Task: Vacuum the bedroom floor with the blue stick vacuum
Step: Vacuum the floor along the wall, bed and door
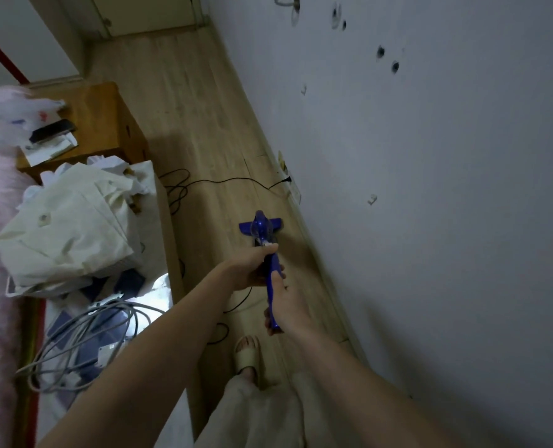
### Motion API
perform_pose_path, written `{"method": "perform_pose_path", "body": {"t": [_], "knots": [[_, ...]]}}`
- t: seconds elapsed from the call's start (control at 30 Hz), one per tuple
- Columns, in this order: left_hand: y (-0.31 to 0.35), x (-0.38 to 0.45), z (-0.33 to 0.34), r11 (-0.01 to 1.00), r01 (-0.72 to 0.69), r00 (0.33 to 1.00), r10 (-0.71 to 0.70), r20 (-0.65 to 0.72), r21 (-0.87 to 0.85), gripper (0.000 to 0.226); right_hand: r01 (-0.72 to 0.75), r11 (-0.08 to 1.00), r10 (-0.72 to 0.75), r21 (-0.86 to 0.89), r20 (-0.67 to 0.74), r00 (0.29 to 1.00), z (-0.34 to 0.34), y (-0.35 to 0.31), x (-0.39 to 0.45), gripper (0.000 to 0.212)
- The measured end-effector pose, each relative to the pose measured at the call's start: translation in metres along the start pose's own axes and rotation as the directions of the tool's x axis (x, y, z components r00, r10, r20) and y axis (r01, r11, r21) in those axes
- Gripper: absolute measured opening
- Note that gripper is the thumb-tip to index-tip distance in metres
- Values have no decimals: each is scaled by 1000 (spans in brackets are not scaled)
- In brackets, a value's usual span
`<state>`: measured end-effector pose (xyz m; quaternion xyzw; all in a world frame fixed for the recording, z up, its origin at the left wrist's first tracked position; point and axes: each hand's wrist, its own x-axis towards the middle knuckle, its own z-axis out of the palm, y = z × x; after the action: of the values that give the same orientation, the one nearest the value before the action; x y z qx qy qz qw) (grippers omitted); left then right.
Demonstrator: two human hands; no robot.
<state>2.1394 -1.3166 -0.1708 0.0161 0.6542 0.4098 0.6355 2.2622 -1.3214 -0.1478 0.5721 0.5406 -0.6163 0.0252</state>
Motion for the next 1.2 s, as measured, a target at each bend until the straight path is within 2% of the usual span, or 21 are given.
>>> {"method": "perform_pose_path", "body": {"t": [0.1,0.27,0.53,0.7,0.87,1.07,1.2], "knots": [[20,22,-11,1000,-16,1000,17,13,-11,39,-20,1000,20,-20,7,1000,2,-21,23,36],[55,56,-34,1000,-3,999,2,41,21,28,-79,997,79,-23,-8,997,13,-53,62,46],[104,81,-38,999,-23,1000,23,10,31,23,-29,995,26,-97,-29,999,9,-93,106,51],[105,83,-18,998,-33,999,33,-5,53,24,-35,993,29,-116,-49,998,-9,-93,96,56],[103,66,-14,997,-48,996,44,73,55,19,-17,995,13,-97,-42,999,-24,-99,68,58],[103,56,-34,994,-64,994,55,97,86,23,34,995,-34,-93,-7,999,-4,-106,62,42],[113,68,-46,994,-70,996,65,65,80,28,41,995,-40,-90,14,999,8,-111,85,42]]}}
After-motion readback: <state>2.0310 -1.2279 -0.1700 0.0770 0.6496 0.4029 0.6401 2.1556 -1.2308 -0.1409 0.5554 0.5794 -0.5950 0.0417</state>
